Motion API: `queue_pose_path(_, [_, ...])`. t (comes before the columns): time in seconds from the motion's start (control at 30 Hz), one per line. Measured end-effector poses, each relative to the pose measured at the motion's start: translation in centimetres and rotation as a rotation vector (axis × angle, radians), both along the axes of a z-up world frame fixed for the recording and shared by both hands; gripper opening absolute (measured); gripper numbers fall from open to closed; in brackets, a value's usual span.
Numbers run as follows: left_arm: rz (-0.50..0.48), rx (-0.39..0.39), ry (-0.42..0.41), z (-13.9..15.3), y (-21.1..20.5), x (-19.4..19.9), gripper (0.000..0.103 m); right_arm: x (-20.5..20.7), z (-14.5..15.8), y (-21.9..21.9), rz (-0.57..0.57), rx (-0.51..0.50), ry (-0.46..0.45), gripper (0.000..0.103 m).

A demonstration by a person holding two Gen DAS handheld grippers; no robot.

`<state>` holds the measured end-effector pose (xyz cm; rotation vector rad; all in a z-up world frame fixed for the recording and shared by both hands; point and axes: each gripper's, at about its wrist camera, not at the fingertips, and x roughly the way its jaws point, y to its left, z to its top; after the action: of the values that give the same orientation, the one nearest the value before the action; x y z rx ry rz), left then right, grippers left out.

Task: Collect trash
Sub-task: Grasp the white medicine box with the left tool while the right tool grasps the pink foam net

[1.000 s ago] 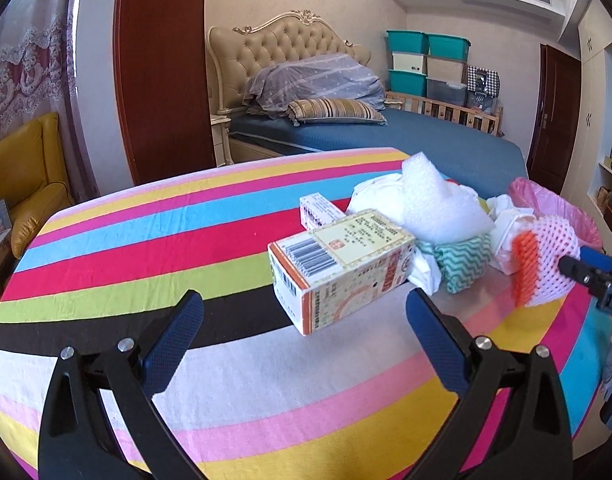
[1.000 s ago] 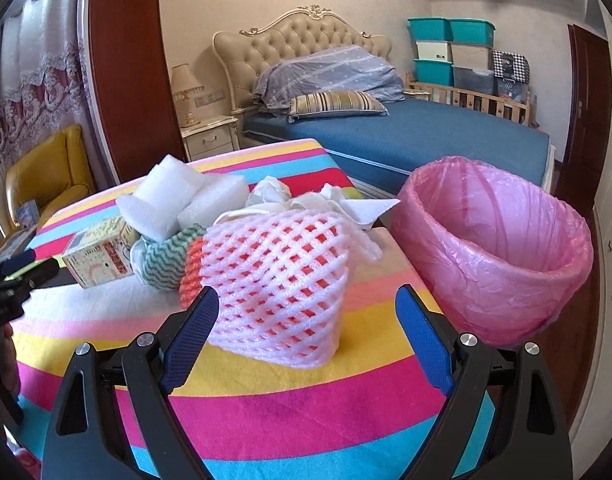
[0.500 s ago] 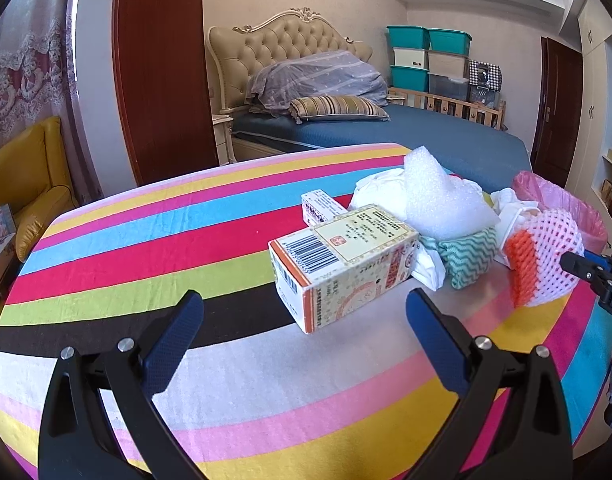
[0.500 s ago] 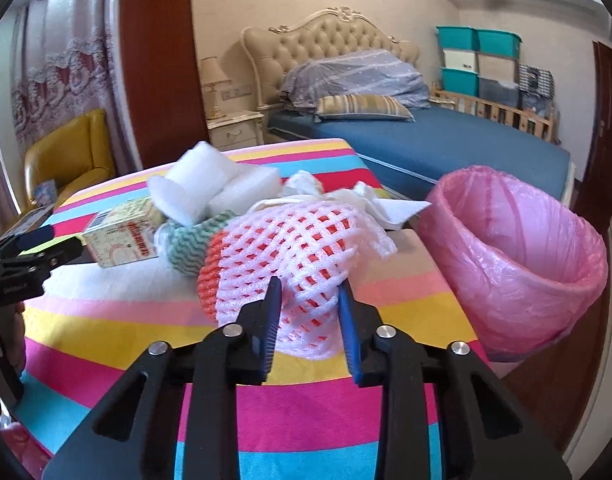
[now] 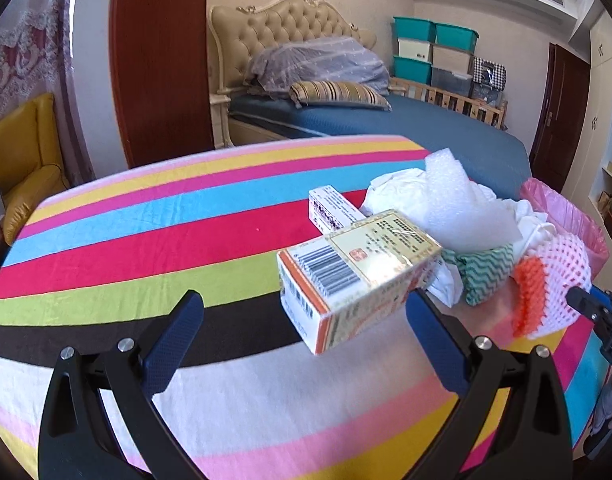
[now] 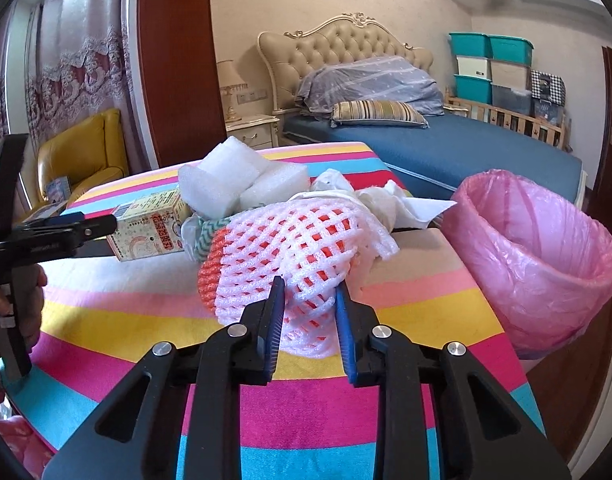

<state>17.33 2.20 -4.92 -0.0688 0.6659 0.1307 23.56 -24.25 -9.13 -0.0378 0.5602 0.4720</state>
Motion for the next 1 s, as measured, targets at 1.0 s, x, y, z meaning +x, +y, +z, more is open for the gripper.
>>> queue_pose_path(1.0, [-0.262, 0.038, 0.072, -0.6, -4.4, 2.3, 0.085, -0.2, 0.0, -0.5, -0.023, 0.032, 0.023, 0.026])
